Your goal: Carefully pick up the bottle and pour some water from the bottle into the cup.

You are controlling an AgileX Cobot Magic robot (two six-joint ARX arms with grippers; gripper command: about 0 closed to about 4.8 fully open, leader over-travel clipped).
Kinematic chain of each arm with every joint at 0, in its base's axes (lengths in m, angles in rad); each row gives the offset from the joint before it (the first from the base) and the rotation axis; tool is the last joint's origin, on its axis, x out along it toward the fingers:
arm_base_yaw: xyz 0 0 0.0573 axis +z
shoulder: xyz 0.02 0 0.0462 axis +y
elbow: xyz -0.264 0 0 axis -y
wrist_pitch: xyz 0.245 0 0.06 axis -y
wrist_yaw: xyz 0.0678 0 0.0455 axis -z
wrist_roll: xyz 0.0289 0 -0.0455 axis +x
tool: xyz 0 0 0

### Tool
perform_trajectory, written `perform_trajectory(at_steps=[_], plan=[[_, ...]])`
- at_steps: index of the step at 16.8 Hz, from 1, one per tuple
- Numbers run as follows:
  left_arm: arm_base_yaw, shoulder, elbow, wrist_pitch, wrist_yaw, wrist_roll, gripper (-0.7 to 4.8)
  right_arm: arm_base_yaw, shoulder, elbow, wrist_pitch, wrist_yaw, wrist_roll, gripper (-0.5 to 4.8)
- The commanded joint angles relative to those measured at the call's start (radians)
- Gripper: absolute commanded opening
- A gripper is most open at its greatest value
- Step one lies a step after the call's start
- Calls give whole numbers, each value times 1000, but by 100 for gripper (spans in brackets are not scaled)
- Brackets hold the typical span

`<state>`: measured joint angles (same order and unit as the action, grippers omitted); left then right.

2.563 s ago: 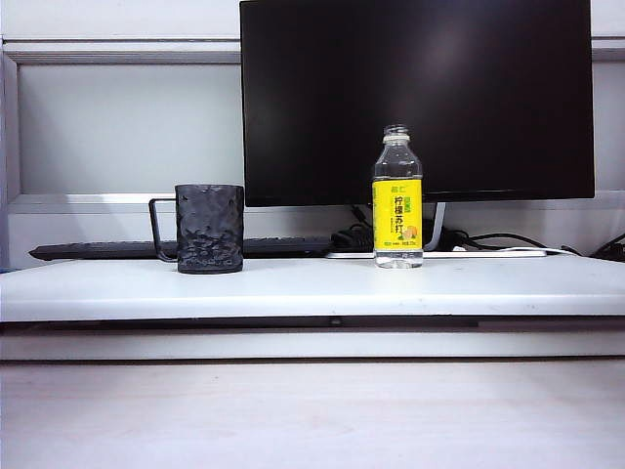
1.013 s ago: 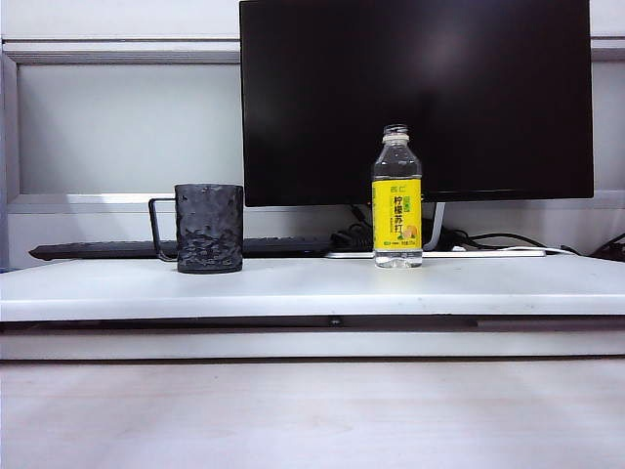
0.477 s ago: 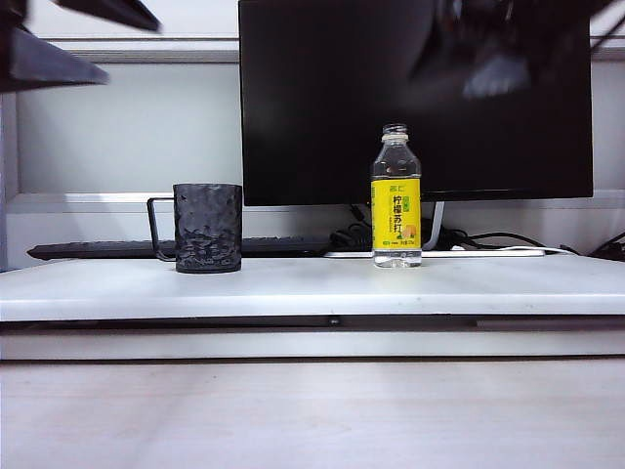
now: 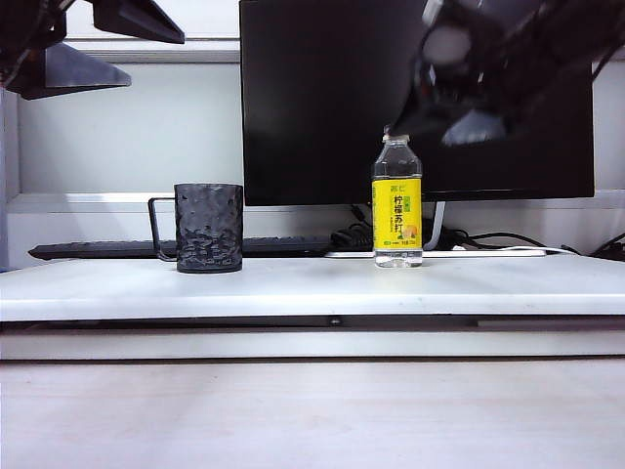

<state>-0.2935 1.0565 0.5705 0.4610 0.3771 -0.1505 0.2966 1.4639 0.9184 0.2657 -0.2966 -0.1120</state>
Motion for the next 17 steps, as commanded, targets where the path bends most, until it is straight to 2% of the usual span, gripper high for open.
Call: perform_trajectory(at_steps=[1,4,8,17], plan=[[2,-1,4,16,-6,28,479,0,8,6,171,11,-2,479],[2,0,3,-3,-34,35,479,0,40,8,244,77,-2,479],[2,0,3,-52,-32,39,479,0,147,12,239,20,31,479],[2,0,3,-93,-17,39,479,0,342,138,310,32,34,479]])
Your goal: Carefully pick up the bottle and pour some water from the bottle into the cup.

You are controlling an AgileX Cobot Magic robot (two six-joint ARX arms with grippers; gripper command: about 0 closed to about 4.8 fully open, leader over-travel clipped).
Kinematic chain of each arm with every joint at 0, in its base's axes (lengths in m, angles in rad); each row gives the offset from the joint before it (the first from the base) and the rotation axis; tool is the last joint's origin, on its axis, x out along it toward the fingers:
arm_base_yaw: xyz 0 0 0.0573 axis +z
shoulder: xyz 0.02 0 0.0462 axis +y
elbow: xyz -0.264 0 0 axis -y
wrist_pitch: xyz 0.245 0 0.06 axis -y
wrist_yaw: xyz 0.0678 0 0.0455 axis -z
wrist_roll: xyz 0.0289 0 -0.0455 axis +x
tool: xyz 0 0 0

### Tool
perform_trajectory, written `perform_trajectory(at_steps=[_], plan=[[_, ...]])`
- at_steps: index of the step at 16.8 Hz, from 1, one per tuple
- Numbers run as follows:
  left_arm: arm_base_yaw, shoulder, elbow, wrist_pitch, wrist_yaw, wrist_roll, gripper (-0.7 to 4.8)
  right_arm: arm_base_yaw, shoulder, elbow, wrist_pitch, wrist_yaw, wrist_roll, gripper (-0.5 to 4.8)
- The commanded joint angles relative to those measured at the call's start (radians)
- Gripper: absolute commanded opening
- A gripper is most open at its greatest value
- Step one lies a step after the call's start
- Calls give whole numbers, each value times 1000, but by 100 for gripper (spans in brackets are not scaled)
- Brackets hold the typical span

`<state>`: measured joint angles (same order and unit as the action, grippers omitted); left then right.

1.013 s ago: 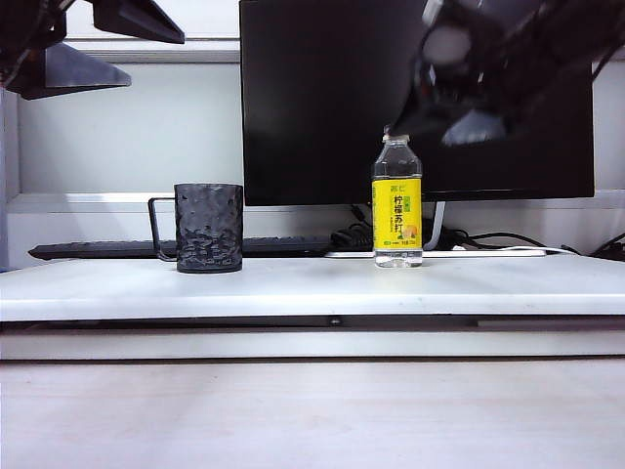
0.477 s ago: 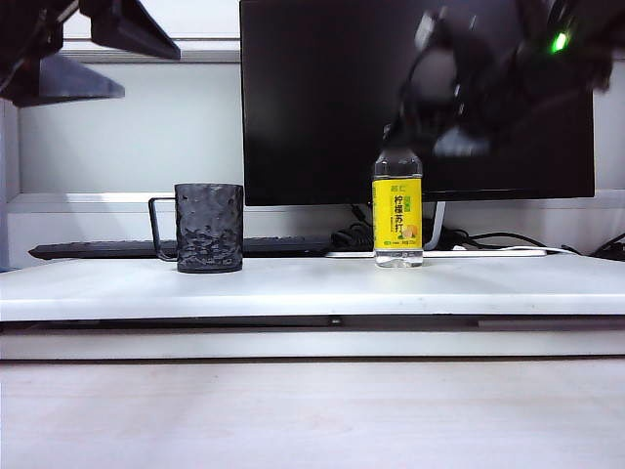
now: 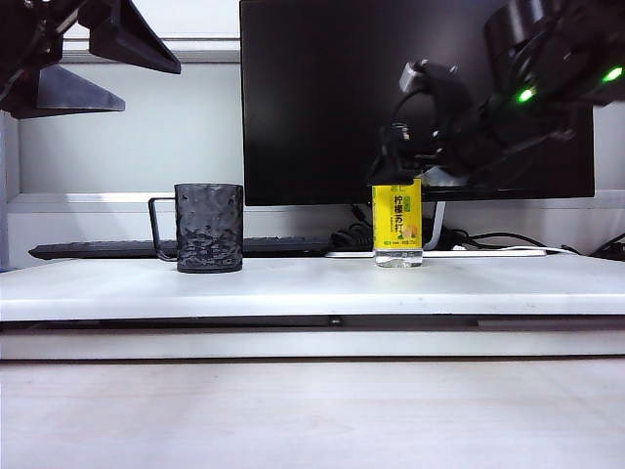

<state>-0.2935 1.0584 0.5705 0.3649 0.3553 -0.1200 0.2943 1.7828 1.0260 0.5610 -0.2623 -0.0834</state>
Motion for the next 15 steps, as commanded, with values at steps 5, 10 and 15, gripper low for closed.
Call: perform_trajectory(at_steps=[5,10,15], plan=[[2,-2,3,-16,5,16,479,2,51,52,3,-2,5,479],[2,-2,3,-19,5,15,479,2,51,52,-58,-3,5,479],[2,-2,3,-19,5,15,479,2,51,52,-63,-6,5,264]])
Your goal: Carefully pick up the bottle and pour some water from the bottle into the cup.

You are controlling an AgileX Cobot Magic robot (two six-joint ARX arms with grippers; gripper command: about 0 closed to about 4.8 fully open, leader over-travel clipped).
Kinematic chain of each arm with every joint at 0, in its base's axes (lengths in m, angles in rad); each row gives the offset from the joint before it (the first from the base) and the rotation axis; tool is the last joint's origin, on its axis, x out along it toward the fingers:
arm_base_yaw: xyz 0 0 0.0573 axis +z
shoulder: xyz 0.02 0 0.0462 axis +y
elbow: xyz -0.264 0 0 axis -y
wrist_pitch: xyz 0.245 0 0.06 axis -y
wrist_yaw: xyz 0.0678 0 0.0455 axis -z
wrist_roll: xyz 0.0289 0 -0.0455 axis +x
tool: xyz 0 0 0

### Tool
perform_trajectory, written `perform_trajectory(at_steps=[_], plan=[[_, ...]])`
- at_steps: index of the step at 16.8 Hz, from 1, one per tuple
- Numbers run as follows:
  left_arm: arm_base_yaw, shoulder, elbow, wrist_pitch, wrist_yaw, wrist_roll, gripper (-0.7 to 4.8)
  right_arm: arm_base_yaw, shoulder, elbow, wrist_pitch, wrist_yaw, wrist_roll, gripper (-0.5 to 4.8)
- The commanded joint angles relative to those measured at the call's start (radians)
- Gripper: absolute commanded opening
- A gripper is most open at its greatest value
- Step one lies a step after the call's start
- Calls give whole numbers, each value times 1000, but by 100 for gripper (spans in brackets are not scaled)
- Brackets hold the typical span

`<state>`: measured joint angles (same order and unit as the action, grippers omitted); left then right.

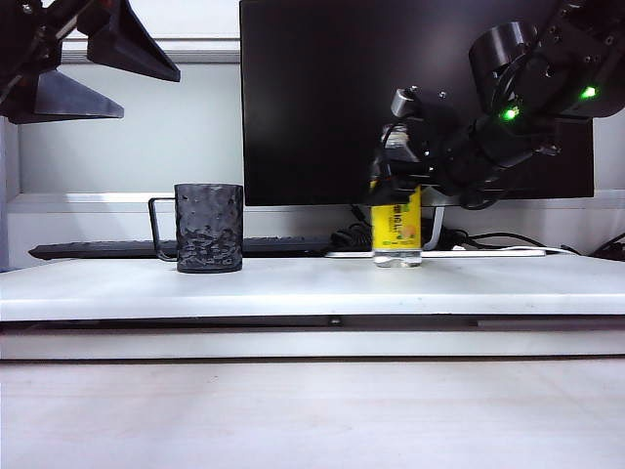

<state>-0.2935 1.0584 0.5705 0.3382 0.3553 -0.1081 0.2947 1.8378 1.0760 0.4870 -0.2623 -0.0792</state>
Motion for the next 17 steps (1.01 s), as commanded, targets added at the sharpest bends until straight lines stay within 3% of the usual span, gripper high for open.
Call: perform_trajectory(at_steps=[1,11,15,17], plan=[[2,-2,3,8,5,3,479,2,-5,2,11,-6,0,205],[2,-2,3,7,6,4,479,3,-79,2,11,-11,0,207],[2,-2,3,7,6,3,479,45,-170,3,6,-24,-93,207],[2,-2,3,8,5,3,479,95,-193,8,-45,26,-190,207]])
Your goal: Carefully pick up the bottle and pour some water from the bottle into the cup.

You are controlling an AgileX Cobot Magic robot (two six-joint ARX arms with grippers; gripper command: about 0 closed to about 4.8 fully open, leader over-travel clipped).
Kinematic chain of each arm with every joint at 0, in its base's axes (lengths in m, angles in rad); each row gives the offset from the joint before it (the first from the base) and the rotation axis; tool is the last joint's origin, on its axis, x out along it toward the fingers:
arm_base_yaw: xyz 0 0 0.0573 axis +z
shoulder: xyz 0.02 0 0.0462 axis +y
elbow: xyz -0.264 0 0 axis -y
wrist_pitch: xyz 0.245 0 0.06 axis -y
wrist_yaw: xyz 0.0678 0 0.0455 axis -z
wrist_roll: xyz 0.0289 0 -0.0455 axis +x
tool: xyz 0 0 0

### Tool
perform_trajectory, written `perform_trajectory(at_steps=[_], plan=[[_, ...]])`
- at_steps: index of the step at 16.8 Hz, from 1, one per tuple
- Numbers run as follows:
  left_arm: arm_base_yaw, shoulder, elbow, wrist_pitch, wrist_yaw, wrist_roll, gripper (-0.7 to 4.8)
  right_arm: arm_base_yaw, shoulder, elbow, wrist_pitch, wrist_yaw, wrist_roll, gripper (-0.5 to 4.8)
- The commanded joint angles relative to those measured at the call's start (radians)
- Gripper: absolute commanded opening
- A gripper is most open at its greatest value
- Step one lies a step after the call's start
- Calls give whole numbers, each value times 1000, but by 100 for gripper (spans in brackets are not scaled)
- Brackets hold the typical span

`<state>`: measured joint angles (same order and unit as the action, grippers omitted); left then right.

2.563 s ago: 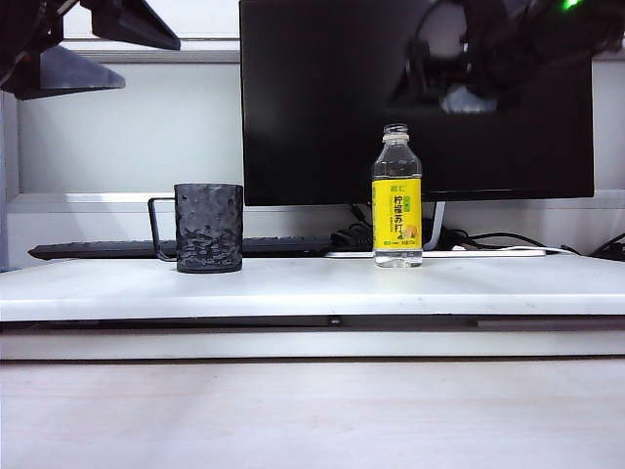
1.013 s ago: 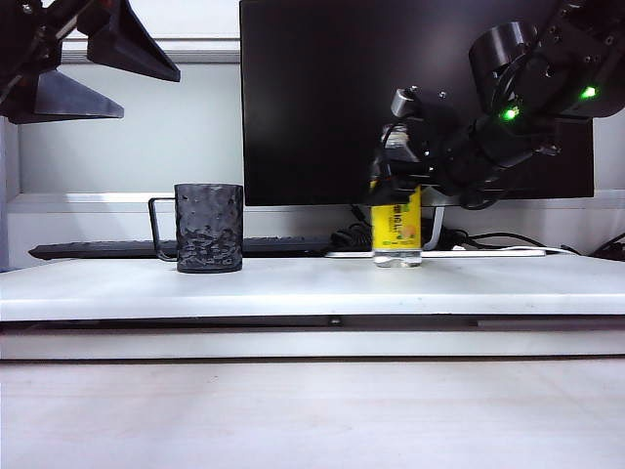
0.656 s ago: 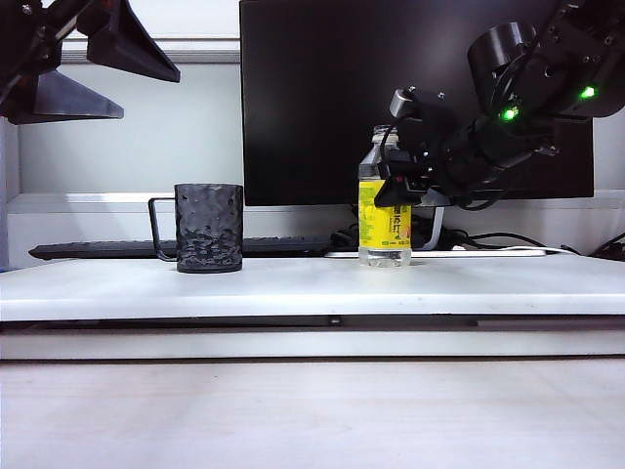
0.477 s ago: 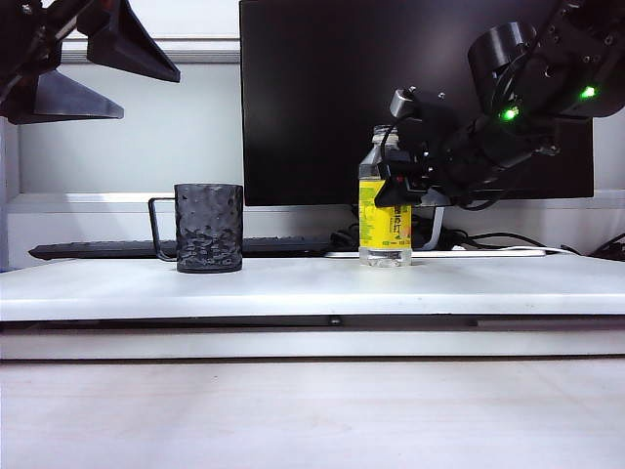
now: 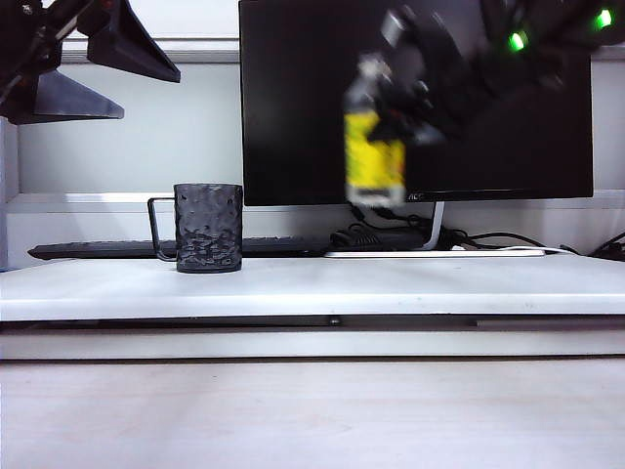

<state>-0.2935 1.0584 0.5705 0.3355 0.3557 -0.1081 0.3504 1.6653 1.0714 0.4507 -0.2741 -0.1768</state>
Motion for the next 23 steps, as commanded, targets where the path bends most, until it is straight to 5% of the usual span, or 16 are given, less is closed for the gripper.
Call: perform_trajectory(at_steps=[1,12,19,23], plan=[[2,-2,3,11,4,3,479,66,-19,32,-73,78,-139,207],[2,-3,3,33,-31,4,479,139,-18,110,-217,227,-313,211],[2,-2,3,130,-37,29,479,256,-5,162,-249,348,-563,211],[2,-2,3,131,-17,22,479,258,65,255,-260,377,-577,211]])
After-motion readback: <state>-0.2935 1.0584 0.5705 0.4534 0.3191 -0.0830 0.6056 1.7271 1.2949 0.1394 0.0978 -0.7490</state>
